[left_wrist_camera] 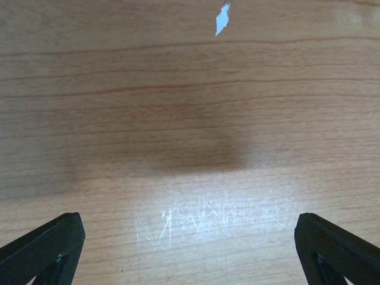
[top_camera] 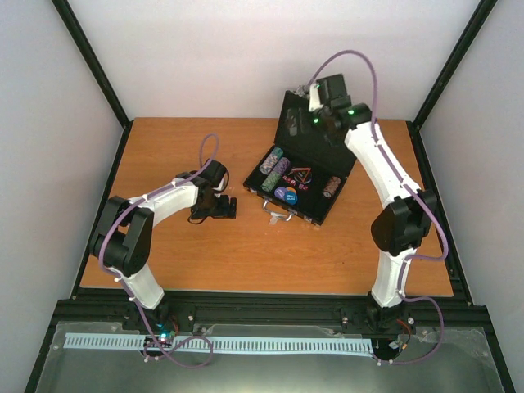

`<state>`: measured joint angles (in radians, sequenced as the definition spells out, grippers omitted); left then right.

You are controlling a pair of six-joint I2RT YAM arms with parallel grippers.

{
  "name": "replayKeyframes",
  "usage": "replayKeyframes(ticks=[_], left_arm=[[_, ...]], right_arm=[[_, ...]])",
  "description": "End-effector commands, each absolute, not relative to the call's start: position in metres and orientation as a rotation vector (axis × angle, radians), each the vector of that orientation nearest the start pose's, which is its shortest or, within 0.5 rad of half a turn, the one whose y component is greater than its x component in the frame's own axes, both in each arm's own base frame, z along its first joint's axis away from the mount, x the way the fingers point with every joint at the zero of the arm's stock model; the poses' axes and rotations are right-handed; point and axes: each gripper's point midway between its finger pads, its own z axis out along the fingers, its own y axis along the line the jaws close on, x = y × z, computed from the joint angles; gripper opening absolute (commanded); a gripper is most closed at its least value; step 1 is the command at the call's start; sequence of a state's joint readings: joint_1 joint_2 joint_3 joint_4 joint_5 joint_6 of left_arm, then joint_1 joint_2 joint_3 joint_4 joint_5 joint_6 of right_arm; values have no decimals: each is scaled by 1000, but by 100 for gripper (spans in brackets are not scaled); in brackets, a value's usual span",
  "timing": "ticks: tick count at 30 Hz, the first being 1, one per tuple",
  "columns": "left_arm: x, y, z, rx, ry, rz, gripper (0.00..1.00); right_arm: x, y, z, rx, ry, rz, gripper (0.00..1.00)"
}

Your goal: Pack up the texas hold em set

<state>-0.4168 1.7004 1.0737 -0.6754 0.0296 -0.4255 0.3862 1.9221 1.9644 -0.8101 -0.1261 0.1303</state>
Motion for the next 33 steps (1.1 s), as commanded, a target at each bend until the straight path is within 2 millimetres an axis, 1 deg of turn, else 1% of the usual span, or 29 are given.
replayKeyframes(ticks=[1, 3, 6, 8, 9, 10, 12, 16, 18, 21, 23, 26, 27, 29, 32, 33], left_arm=[[333, -151, 61, 31, 2849, -216, 100], [335, -152, 65, 33, 2844, -222, 100], [337, -153, 69, 36, 2841, -223, 100], [337, -153, 69, 37, 2842, -223, 100], [336, -153, 69, 36, 2845, -223, 100], [335, -153, 68, 39, 2850, -224, 100], [333, -153, 65, 43, 2861, -224, 100], [333, -153, 63, 48, 2868, -220, 100], [333, -153, 61, 53, 2872, -218, 100], [334, -154, 60, 60, 2873, -218, 100], [335, -155, 59, 65, 2874, -221, 100], [335, -154, 57, 71, 2877, -218, 100], [335, -154, 56, 72, 2878, -218, 100], [334, -153, 54, 78, 2882, -212, 100], [335, -153, 53, 94, 2882, -206, 100], [335, -153, 54, 97, 2879, -207, 100]], right_arm=[[517, 181, 287, -220, 2284, 300, 100], [535, 166, 293, -151, 2255, 287, 100], [556, 150, 306, -94, 2201, 279, 100], [565, 147, 306, -92, 2182, 279, 100], [572, 136, 301, -72, 2188, 268, 100], [577, 131, 300, -59, 2189, 270, 100], [585, 126, 286, -47, 2218, 281, 100], [592, 128, 258, -53, 2278, 337, 100], [591, 131, 245, -61, 2312, 354, 100], [586, 133, 230, -72, 2347, 366, 100], [583, 133, 223, -74, 2363, 363, 100], [573, 139, 223, -90, 2386, 414, 100], [567, 142, 222, -96, 2400, 436, 100], [554, 152, 228, -124, 2408, 472, 100], [526, 169, 229, -180, 2439, 493, 100], [513, 187, 235, -227, 2439, 515, 100]])
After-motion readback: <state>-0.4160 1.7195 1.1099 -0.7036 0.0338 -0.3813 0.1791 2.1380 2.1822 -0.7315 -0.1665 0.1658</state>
